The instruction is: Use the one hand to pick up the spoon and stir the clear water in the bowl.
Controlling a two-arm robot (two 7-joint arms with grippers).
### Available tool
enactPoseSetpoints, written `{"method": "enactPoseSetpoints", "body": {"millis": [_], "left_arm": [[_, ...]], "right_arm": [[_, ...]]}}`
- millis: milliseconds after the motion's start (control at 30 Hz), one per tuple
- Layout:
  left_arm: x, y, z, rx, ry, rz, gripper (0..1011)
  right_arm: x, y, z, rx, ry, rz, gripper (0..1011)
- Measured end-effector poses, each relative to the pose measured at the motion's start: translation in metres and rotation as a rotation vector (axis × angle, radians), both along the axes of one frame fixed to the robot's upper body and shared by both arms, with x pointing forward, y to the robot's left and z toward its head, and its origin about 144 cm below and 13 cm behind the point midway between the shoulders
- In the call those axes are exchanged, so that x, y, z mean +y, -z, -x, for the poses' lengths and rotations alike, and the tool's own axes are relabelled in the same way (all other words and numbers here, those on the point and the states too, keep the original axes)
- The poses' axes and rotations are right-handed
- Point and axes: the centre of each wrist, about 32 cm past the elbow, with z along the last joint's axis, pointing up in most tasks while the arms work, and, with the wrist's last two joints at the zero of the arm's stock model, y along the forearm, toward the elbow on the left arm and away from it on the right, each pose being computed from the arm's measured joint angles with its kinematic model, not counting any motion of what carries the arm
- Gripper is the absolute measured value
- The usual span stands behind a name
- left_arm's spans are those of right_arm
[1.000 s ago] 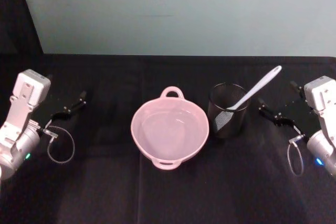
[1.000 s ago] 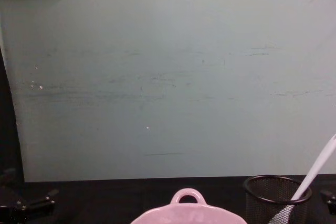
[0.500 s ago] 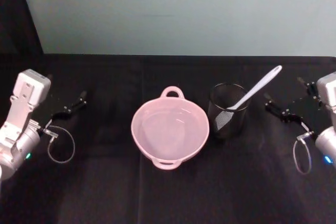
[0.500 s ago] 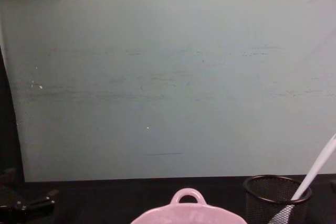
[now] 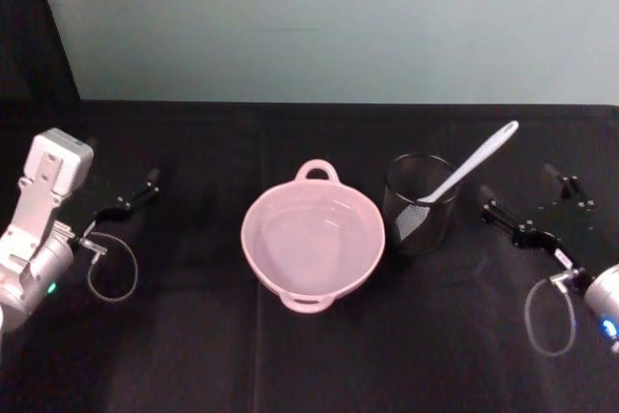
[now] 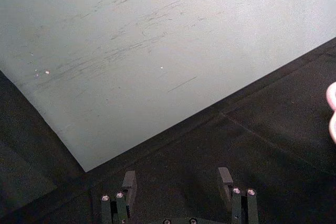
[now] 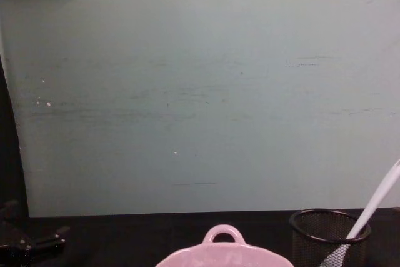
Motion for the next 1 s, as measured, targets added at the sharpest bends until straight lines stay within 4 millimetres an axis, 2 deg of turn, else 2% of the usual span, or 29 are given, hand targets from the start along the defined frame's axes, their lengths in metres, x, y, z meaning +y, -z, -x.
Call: {"method": "enactPoseSetpoints", "body": {"millis": [233, 400, 433, 600, 1000], "left_arm": [[0.0, 0.0, 0.0, 0.0, 0.0, 0.0, 1011], [0.0, 0.0, 0.0, 0.0, 0.0, 0.0, 1011], [0.0, 0.0, 0.0, 0.0, 0.0, 0.0, 1011], [0.0, 0.0, 0.0, 0.0, 0.0, 0.0, 1011], [0.0, 0.0, 0.0, 0.0, 0.0, 0.0, 1011]], "right_arm": [[0.019, 0.011, 0.012, -0.022, 0.025, -0.202, 1003], [0.027, 0.018, 0.012, -0.02, 0.052, -0.326, 1003], [0.033, 0.022, 0.009, -0.004, 0.068, -0.419, 1002], [0.039, 0.024, 0.002, 0.037, 0.083, -0.515, 1002], [0.052, 0.014, -0.022, 0.105, 0.119, -0.619, 1002]]}}
